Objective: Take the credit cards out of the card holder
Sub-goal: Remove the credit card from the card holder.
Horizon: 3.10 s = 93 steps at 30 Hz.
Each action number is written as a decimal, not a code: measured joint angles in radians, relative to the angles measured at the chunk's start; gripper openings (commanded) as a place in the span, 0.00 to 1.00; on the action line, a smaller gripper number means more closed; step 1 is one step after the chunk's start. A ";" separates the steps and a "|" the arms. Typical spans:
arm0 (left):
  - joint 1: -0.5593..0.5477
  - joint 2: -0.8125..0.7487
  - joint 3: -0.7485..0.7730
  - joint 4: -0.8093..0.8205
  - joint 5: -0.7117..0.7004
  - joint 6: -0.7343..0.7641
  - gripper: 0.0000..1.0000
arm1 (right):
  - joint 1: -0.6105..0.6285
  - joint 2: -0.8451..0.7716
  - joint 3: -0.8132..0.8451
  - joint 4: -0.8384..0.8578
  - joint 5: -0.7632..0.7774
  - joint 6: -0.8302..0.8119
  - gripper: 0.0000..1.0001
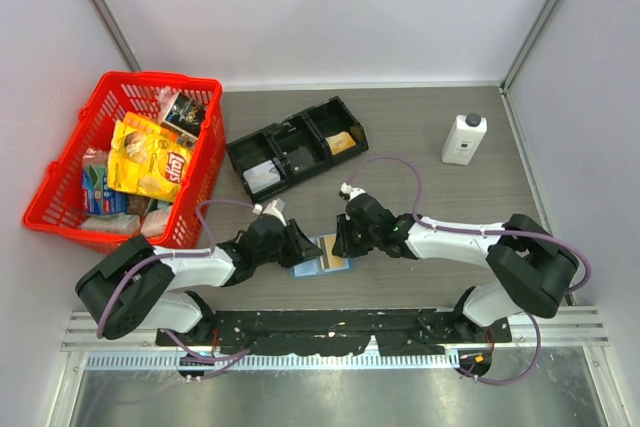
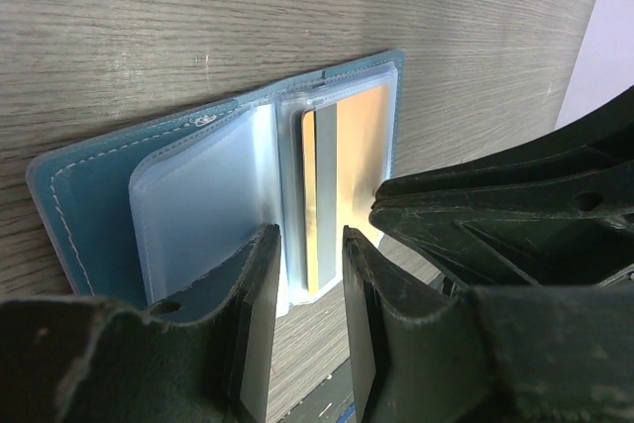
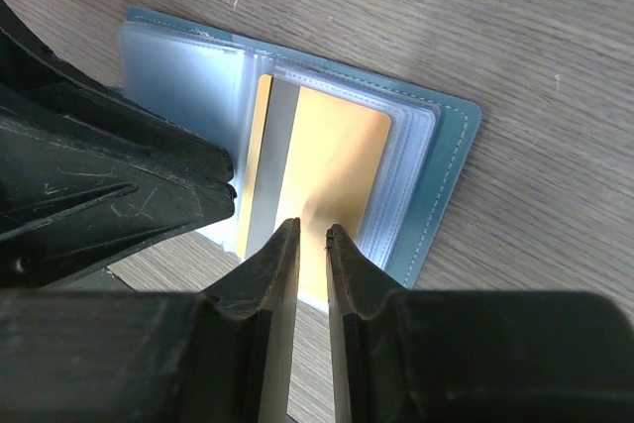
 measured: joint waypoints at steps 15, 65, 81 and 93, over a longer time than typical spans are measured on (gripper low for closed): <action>0.000 0.000 -0.003 0.001 0.000 -0.004 0.35 | 0.000 -0.037 0.002 -0.047 0.056 -0.004 0.22; 0.044 0.087 -0.209 0.482 0.011 -0.135 0.00 | -0.009 0.046 -0.032 0.134 -0.034 0.007 0.18; 0.073 -0.143 -0.257 0.275 0.019 -0.190 0.10 | -0.029 0.057 -0.050 0.181 -0.065 0.015 0.15; 0.080 -0.131 -0.249 0.251 0.018 -0.203 0.42 | -0.042 0.068 -0.049 0.193 -0.101 0.013 0.15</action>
